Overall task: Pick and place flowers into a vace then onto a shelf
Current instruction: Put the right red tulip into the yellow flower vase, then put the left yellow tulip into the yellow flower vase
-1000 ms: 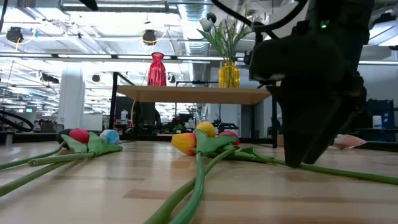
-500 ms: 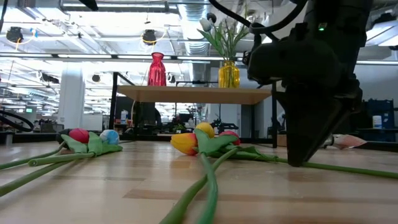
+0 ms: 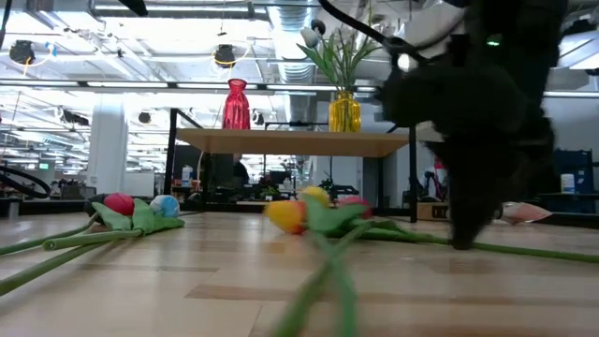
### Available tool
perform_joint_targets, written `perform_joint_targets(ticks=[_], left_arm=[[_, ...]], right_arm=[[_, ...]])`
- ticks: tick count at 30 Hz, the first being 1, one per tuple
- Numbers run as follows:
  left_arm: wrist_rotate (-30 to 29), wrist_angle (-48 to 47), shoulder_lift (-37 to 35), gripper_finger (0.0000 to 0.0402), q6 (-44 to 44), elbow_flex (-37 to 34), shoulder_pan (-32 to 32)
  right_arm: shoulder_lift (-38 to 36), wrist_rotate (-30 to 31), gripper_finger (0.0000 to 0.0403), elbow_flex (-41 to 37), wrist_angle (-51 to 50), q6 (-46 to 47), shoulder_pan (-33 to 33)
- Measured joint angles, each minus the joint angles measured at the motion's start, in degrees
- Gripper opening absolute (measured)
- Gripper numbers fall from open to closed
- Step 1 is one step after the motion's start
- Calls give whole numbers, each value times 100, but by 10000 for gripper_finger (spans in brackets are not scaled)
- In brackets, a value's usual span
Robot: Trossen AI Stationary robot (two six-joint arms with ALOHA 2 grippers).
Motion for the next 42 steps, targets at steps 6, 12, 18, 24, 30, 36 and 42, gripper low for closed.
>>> perform_joint_targets(ticks=[6,12,18,24,30,36,42], left_arm=[[0,2,-2,158,-6,0,2],[0,4,-2,158,-29,0,2],[-1,26,-2,158,-40,0,2],[-2,28,-2,158,-44,0,2],[-4,28,-2,158,-44,-1,2],[-4,28,-2,158,-44,-2,2],[-4,28,-2,158,-66,-2,2]], right_arm=[[2,133,2,17,-900,1343,195],[7,537,1,11,-874,2274,483],[7,1040,1,111,-599,1865,852],[3,1031,1,113,-809,2172,1002],[-4,985,2,120,-785,2182,1023],[-5,816,19,127,-650,2208,1015],[-15,710,63,129,-512,2377,1015]])
